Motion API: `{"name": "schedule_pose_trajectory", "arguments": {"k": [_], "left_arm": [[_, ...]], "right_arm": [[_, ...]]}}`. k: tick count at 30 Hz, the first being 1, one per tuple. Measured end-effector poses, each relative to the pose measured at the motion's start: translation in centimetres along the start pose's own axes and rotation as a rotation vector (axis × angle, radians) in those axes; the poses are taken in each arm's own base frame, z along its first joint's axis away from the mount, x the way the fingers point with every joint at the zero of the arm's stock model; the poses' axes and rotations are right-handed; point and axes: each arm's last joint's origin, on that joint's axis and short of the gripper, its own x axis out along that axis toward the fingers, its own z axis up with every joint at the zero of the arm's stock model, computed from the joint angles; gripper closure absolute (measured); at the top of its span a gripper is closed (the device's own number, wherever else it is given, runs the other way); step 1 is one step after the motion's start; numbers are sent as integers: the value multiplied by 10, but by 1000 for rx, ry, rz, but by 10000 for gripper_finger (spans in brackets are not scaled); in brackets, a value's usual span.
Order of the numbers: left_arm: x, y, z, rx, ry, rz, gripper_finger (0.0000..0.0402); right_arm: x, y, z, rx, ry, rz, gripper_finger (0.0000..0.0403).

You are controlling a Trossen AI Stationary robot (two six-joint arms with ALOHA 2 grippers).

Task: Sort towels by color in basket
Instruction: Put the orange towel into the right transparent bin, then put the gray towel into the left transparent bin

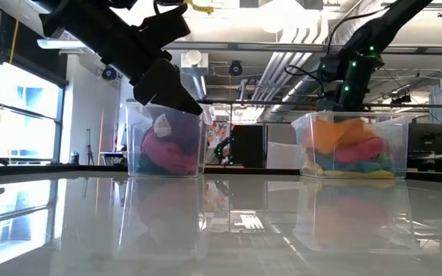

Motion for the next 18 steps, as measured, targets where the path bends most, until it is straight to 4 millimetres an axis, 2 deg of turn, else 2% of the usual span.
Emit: {"name": "schedule_pose_trajectory", "arguments": {"k": [3,6,12,14,18], "left_arm": [[0,0,1,1,-5,1,323],[0,0,1,-1,-4,0,323],[0,0,1,-4,-5,0,323],[0,0,1,-4,-5,0,323],[0,0,0,3,1,0,323]], "right_arm": [[-10,-1,5,-17,-13,-15,297],[-32,0,10,-24,-56,-14,297],[-73,3,3,-4,-140,-9,297],[-80,9,-3,8,-169,-1,297],[-90,34,-23,-77,-206,67,297]]}}
